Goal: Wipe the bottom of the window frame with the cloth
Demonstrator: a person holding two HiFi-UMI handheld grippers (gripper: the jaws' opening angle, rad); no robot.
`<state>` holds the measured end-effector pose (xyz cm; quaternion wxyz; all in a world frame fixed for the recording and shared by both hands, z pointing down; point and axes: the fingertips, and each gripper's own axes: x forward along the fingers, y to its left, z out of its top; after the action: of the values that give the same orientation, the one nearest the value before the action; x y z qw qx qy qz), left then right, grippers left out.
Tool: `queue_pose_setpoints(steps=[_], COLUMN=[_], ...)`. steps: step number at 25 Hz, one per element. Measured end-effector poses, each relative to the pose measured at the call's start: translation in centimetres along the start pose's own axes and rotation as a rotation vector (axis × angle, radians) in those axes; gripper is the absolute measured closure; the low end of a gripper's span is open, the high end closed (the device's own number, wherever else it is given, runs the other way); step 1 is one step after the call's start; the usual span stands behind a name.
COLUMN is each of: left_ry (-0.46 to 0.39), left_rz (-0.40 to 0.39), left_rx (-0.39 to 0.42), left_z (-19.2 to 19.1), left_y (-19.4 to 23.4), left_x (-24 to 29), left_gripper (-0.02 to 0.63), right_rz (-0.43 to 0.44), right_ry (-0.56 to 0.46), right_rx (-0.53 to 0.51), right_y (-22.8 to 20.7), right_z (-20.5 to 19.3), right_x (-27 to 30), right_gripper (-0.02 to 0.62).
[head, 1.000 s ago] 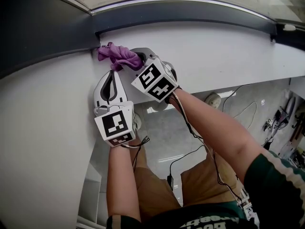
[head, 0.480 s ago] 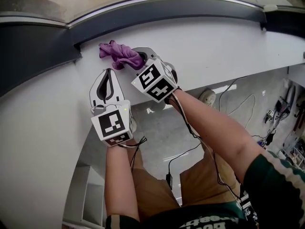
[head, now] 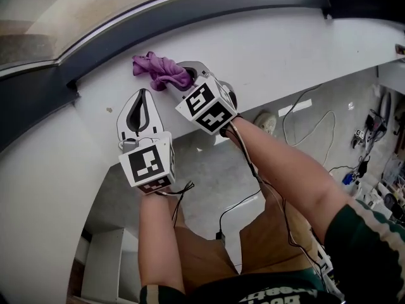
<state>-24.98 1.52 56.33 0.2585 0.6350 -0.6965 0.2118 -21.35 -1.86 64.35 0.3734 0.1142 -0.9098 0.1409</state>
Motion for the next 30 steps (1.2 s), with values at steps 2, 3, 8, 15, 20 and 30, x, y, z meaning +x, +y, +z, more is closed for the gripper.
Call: queue_pose_setpoints(steps=[2, 3, 8, 15, 20, 30], left_ry=[-0.002, -0.004, 0.001, 0.017, 0.022, 0.012], left_rz=[-0.014, -0.022, -0.062, -0.114, -0.133, -0.219], left_rx=[0.008, 0.012, 0.039, 0.060, 0.076, 0.092], left_z=[0.4, 0.6, 1.2, 2.2, 3.3, 5.6], left_y=[-1.5, -2.3, -6.1, -10.5, -13.6, -19.8], left_x=[0.6, 1.0, 2.3, 4.1, 6.2, 9.1], left_gripper=[0.601, 0.601, 0.601, 0.601, 0.601, 0.601], right_rz=[-0.015, -0.023, -0.053, -0.114, -0.140, -0.193], right_ry=[0.002, 0.002, 0.010, 0.011, -0.001, -0.016], right_rx=[0.010, 0.014, 0.048, 0.075, 0.095, 0.142], right_y=[-1.2, -1.9, -4.8, -9.5, -13.0, -18.0], right_z=[-0.8, -1.2, -3.2, -5.5, -6.7, -9.1], right_x=[-1.0, -1.6, -4.1, -7.9, -10.0, -13.6], right_gripper=[0.469, 0.469, 0.469, 0.469, 0.469, 0.469])
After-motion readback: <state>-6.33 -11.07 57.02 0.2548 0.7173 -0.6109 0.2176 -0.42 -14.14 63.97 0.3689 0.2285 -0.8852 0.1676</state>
